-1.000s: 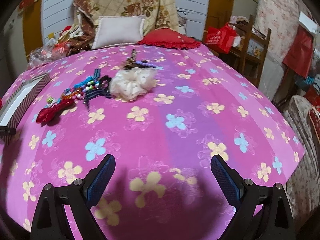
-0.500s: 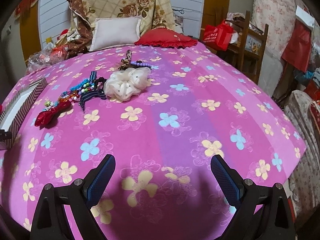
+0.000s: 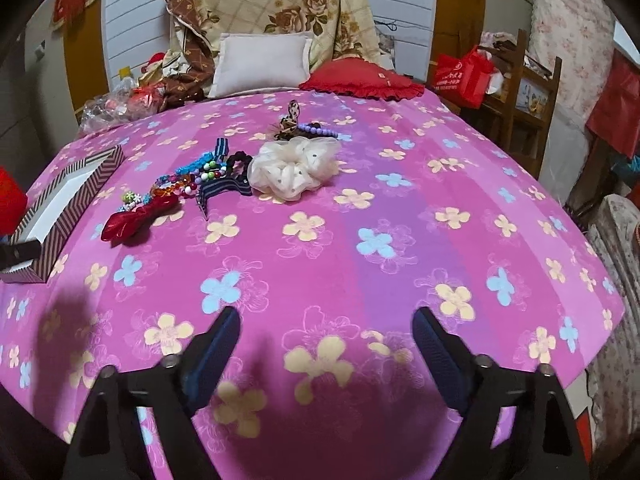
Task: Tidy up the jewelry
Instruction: 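Move both open tools toward the jewelry pile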
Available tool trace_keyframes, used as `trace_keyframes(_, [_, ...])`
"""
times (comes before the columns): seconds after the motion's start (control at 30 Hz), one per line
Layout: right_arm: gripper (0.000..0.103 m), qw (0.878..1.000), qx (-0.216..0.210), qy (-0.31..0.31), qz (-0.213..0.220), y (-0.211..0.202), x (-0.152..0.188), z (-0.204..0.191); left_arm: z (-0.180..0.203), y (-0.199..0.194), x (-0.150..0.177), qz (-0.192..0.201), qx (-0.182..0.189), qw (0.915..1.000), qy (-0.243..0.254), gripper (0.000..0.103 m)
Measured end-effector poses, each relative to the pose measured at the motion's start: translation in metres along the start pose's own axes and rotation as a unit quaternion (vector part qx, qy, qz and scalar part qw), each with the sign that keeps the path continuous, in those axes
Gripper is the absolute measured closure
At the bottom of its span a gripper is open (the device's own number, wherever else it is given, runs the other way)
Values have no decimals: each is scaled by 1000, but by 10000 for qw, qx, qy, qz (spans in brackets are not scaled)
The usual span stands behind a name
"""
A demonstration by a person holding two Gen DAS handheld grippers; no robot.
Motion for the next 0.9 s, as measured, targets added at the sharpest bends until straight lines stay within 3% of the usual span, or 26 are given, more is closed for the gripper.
trace_keyframes(0.17, [24,9996,44,269,-85,-2,-1,15,40,5,5,-55,382,9980,503,46])
trace_keyframes(0.27, [24,9995,222,228,-48,-4,0,21,52,5,8,-31,577,9970,518,34])
trace_keyframes(0.6, [24,9993,322,148,88,-15,1,21,47,0,15,-58,291,9980,566,33])
trace_keyframes(0.9, [24,9988,442,57,189,-26,5,18,54,-1,27,-61,359,9957,853,33])
Point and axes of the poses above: each gripper's, at about its wrist camera, not at the fingertips, and y roughly the way its jaws point, z to its right, x to its underside, the point moved 4 cm from there along y, roughly the way its jaws point, and after that the axes turned 9 degrees about y, right-handed, at the moved point
